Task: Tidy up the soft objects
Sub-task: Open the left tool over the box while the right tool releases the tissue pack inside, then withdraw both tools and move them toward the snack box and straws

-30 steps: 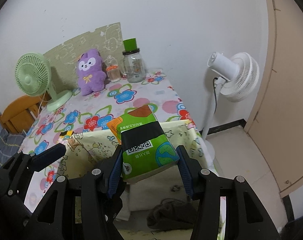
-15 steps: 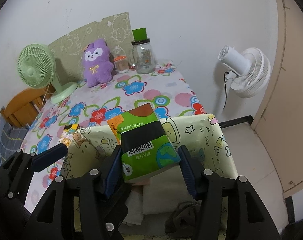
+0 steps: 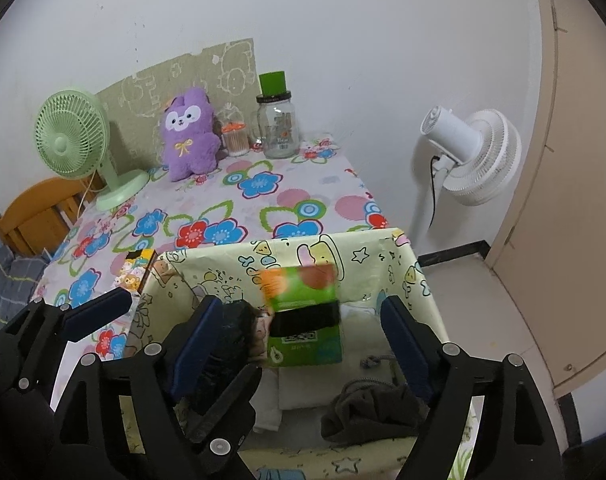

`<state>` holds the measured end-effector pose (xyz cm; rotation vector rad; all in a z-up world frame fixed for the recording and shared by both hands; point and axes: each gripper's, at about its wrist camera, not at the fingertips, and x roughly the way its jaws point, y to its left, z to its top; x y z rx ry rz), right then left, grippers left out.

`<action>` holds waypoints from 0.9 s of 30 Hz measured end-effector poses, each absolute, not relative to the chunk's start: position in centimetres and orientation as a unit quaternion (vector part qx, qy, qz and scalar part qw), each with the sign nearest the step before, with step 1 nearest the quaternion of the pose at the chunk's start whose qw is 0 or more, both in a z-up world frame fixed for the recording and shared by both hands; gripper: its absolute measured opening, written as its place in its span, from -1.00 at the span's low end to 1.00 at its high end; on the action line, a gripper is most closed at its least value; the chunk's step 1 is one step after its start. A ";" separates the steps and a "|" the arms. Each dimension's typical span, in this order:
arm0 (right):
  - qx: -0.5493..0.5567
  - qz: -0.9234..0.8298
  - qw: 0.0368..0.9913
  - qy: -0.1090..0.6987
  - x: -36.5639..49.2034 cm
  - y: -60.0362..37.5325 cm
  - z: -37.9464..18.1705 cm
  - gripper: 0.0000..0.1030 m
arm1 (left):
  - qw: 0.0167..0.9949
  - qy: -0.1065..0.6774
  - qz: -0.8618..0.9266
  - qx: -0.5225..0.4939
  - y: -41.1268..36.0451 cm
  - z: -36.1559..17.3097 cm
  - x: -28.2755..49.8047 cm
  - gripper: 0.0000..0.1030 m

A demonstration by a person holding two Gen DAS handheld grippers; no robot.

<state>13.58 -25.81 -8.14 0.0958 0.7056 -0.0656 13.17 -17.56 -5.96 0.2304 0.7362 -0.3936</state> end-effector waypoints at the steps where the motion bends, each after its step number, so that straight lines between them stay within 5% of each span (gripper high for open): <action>1: 0.045 -0.034 0.938 0.342 13.3 -25.7 -7.9 0.62 | 0.908 0.355 -0.192 0.111 -17.5 -5.8 13.0 0.90; 27: 0.034 -0.033 0.957 0.286 8.5 -21.6 -4.1 0.81 | 0.932 0.304 -0.170 0.101 -13.2 -2.0 8.4 0.92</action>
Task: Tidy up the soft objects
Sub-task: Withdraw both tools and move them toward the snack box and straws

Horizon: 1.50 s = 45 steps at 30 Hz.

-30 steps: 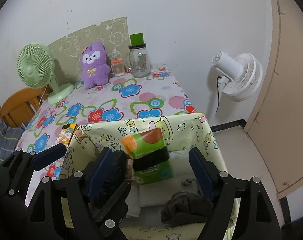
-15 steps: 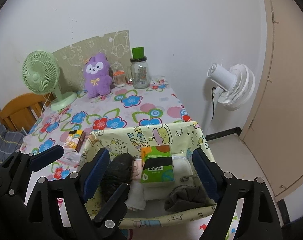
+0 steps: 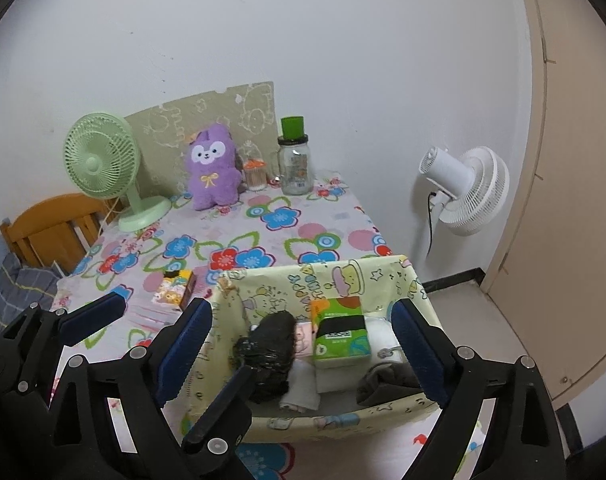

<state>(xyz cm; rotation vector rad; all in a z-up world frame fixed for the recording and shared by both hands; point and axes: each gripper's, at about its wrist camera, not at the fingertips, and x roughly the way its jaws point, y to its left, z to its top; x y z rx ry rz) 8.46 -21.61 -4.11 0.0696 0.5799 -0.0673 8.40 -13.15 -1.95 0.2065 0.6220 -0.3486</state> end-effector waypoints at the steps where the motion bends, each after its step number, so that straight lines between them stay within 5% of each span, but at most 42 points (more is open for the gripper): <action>1: 0.034 -0.031 0.958 0.284 8.3 -21.3 -4.0 0.81 | 0.933 0.302 -0.168 0.100 -12.9 -1.8 8.3 0.92; 45: -0.008 0.051 0.958 0.283 13.0 -8.1 -5.2 0.83 | 0.941 0.325 -0.074 0.052 0.4 -4.0 12.2 0.99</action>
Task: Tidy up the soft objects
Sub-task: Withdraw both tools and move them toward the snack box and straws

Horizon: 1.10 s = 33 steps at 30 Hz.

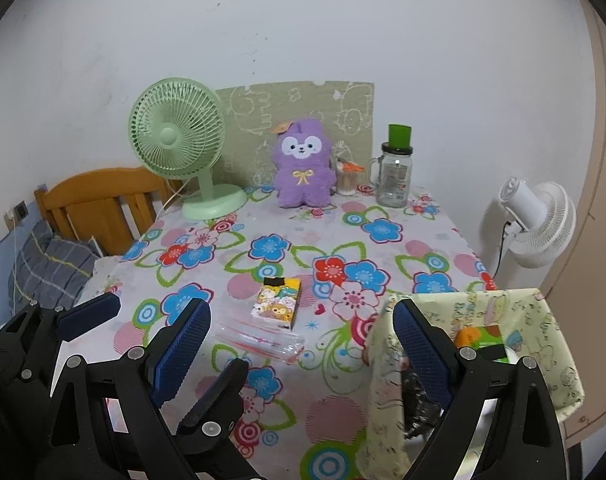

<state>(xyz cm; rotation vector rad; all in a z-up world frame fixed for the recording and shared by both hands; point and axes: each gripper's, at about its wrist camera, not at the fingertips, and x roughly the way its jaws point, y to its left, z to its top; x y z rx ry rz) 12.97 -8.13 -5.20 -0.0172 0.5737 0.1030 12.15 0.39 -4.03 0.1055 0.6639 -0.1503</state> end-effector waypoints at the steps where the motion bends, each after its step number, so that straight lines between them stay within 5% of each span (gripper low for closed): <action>1: -0.008 0.052 0.957 0.285 13.2 -8.0 -5.3 0.83 | 0.941 0.328 -0.073 0.051 0.6 -4.2 12.4 0.99; 33: -0.044 0.028 0.942 0.332 21.4 -5.7 -12.1 0.74 | 0.906 0.418 -0.073 0.008 2.6 -11.8 19.7 0.99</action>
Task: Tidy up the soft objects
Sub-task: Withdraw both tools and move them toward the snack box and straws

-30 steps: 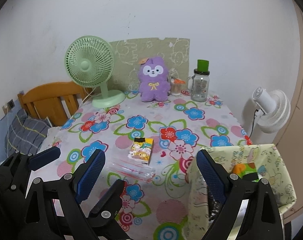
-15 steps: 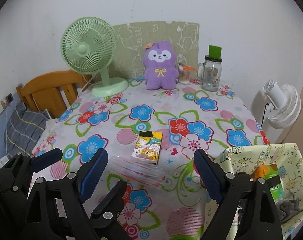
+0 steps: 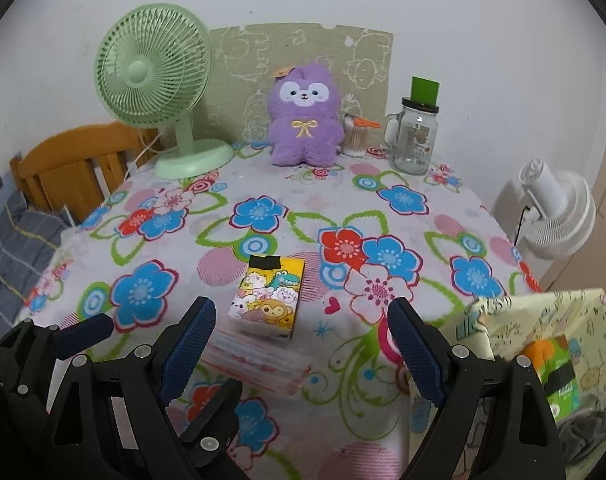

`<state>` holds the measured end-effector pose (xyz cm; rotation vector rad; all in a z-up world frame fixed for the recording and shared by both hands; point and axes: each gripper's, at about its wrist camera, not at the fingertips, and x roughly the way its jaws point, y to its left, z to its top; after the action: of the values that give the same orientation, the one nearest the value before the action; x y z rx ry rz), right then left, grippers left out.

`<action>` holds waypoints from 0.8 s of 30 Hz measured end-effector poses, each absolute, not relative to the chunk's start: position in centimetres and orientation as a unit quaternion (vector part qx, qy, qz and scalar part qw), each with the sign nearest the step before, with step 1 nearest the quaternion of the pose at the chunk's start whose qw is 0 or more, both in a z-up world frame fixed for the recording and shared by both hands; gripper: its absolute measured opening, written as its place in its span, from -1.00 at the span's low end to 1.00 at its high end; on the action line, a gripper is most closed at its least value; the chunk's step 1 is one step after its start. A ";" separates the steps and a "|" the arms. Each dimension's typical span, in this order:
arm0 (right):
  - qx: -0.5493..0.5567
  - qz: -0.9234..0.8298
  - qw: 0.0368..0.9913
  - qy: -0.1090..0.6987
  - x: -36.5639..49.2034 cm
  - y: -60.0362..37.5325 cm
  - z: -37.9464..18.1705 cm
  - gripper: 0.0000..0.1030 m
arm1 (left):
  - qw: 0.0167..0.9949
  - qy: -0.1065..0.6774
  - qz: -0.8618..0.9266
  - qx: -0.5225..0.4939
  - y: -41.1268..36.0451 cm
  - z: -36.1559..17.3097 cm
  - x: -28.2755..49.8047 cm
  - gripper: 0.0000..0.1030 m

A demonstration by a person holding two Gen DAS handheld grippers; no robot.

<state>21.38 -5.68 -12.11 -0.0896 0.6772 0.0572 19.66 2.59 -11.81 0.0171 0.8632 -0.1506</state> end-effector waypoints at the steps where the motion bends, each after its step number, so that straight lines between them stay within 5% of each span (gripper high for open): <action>1: -0.048 0.027 0.943 0.329 21.5 -5.6 -12.2 0.74 | 0.905 0.419 -0.073 0.007 2.6 -12.0 19.8 0.99; 16: -0.046 0.049 0.924 0.376 24.8 -4.2 -15.0 0.74 | 0.899 0.436 -0.037 0.007 3.8 -13.8 21.4 0.99; 24: -0.027 0.050 0.913 0.404 26.7 -4.3 -17.3 0.50 | 0.888 0.458 -0.031 0.000 4.4 -15.3 22.2 0.99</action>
<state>26.73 -4.31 -17.33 -0.0554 0.8327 0.1038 22.22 4.39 -15.34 0.0004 0.9516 -0.0643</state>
